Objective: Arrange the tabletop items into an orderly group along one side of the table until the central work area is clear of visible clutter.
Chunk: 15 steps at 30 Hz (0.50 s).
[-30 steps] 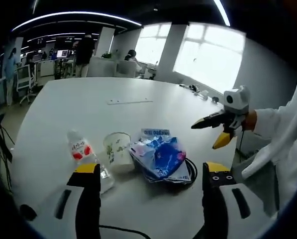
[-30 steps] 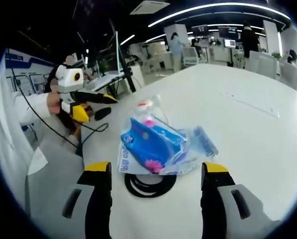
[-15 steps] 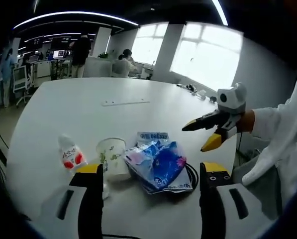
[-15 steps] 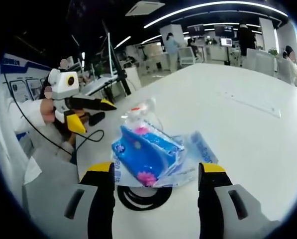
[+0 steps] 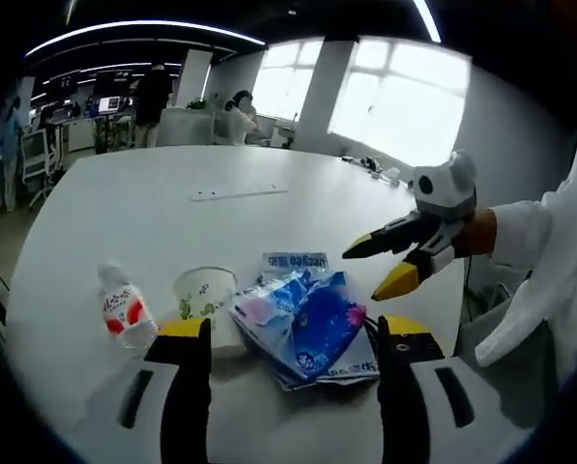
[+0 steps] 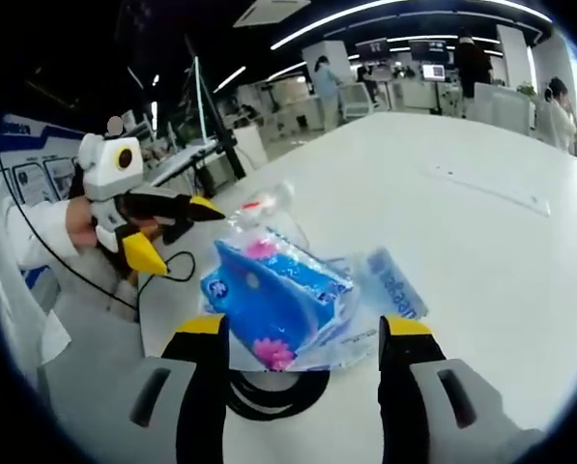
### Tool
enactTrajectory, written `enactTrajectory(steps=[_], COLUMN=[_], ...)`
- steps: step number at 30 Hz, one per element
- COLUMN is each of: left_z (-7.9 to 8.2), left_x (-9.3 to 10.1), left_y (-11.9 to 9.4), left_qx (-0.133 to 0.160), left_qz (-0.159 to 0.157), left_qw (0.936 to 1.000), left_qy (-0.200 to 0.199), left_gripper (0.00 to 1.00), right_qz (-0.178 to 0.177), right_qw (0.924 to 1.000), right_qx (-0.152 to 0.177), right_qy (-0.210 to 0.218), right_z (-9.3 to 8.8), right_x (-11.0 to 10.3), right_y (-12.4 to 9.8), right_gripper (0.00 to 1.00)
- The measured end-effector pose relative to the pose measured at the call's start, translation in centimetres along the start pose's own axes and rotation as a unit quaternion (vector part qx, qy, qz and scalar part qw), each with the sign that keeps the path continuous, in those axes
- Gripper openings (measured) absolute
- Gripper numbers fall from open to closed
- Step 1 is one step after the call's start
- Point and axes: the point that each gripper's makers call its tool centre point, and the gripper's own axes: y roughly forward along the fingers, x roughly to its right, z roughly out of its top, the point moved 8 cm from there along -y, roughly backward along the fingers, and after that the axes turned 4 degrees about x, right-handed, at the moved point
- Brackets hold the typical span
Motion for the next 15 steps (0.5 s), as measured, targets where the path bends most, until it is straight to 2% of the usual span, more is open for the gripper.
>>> enactTrajectory(steps=[6, 15], left_z=[-0.3, -1.1], left_x=[-0.2, -0.3], left_y=[0.3, 0.8], left_qx=[0.002, -0.019], left_qz=[0.019, 0.037], left_qw=[0.9998, 0.9986], left_qy=[0.01, 0.032], left_gripper=[0.56, 0.36], right_qz=[-0.01, -0.018], right_qw=[0.9999, 0.9996], right_qx=[-0.004, -0.012], right_qy=[0.007, 0.016], right_z=[-0.4, -0.7], right_x=[0.3, 0.7], right_y=[0.4, 0.7], right_gripper=[0.57, 0.51])
